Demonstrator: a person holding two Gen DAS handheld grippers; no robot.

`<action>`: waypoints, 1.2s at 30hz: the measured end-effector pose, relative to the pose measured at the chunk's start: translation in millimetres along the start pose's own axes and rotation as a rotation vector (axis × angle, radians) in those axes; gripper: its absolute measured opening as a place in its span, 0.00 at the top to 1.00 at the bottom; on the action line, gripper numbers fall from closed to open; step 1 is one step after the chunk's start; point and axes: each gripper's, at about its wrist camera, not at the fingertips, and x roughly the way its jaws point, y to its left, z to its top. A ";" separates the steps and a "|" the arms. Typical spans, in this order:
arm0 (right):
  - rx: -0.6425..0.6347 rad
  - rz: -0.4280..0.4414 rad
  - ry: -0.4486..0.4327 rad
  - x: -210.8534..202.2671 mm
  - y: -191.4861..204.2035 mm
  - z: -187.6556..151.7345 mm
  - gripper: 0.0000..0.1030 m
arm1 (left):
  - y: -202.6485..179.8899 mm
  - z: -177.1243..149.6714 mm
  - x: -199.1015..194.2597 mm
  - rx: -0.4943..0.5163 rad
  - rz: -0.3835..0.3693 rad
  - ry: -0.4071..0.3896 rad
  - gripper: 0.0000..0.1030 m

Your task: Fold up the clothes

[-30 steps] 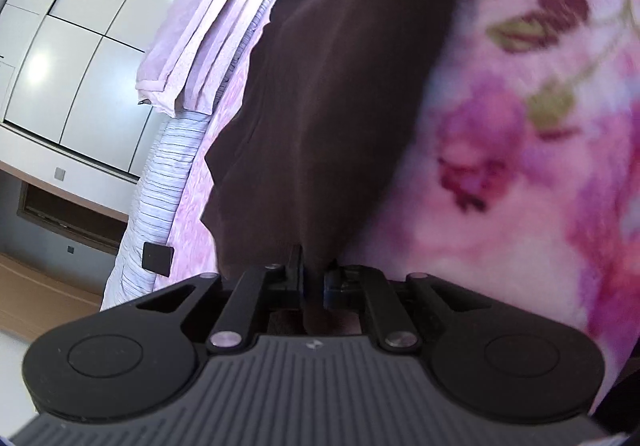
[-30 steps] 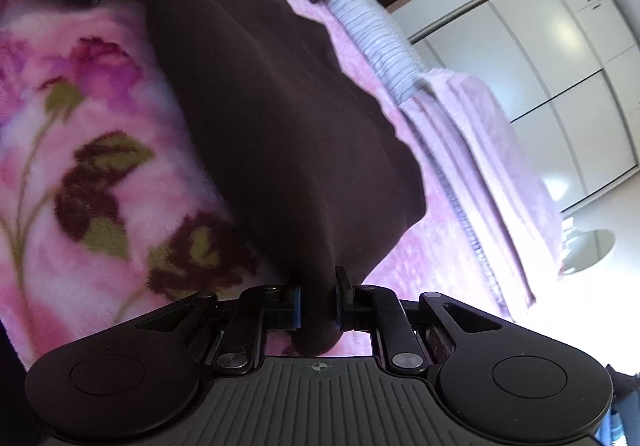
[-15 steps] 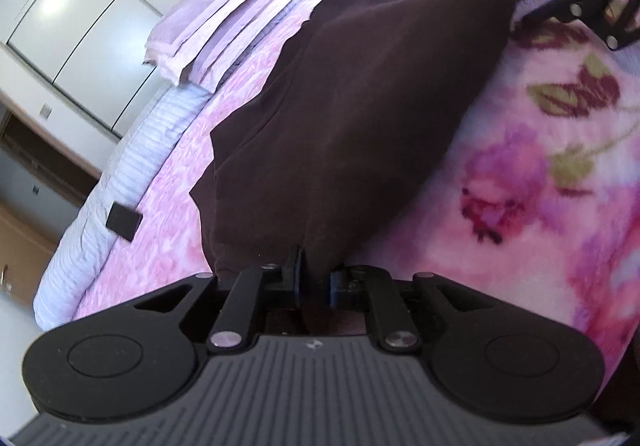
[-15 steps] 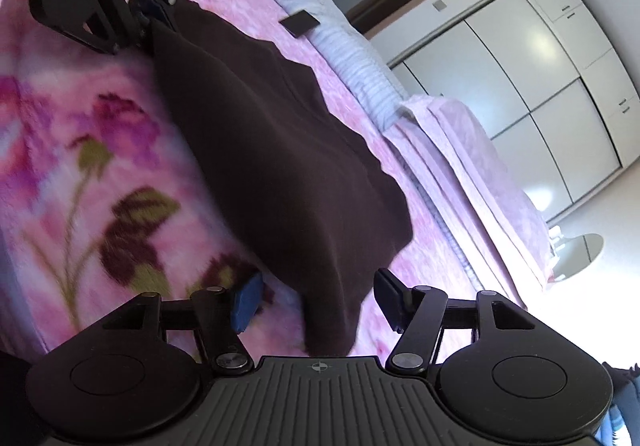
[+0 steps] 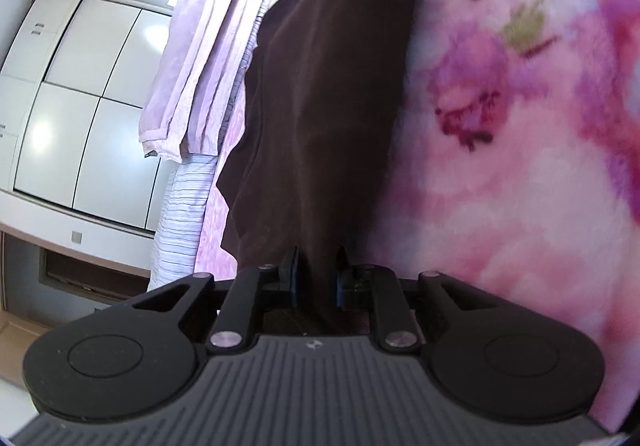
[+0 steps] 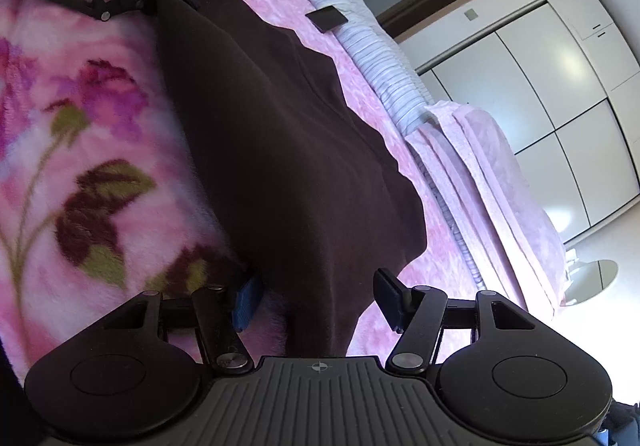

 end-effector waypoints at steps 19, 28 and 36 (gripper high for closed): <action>0.030 -0.004 0.071 -69.6 18.5 -39.8 0.84 | 32.9 -55.0 -95.9 -0.404 -0.178 0.024 0.85; 0.488 0.003 0.043 -73.6 -60.4 -56.7 0.29 | 128.6 -98.5 -63.4 -0.935 -0.267 0.007 0.64; 0.853 0.238 -0.119 -1.4 -133.6 -24.6 0.29 | 176.1 -78.6 45.0 -1.141 -0.391 -0.025 0.66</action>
